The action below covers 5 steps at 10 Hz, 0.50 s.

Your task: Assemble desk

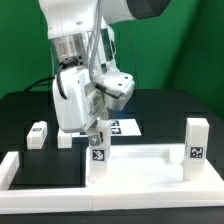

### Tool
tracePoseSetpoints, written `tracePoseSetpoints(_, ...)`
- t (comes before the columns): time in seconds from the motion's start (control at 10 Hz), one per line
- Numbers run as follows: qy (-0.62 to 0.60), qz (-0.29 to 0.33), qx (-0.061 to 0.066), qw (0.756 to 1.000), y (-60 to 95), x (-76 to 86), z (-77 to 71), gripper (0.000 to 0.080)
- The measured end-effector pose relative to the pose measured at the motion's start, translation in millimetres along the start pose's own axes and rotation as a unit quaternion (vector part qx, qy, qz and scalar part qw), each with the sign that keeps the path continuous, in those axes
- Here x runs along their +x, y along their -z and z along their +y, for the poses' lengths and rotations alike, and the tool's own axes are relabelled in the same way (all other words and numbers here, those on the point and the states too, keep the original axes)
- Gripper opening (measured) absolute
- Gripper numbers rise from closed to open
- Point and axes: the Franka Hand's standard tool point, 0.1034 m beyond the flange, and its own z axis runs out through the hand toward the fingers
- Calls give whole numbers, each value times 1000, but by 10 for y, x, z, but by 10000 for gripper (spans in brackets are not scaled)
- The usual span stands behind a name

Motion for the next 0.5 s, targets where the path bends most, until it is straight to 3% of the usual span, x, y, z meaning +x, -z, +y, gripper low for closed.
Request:
tracePoseSetpoints(0.1, 0, 0, 0, 1000, -1, -1, 0, 500)
tracePoseSetpoints(0.2, 2, 0, 0, 1000, 8, -19, -2, 500)
tracePoseSetpoints(0.3, 12, -5, 3, 1000, 86, -134, 2, 622)
tracePoseSetpoints(0.5, 23, -15, 8, 1000, 252, -426, 38, 644)
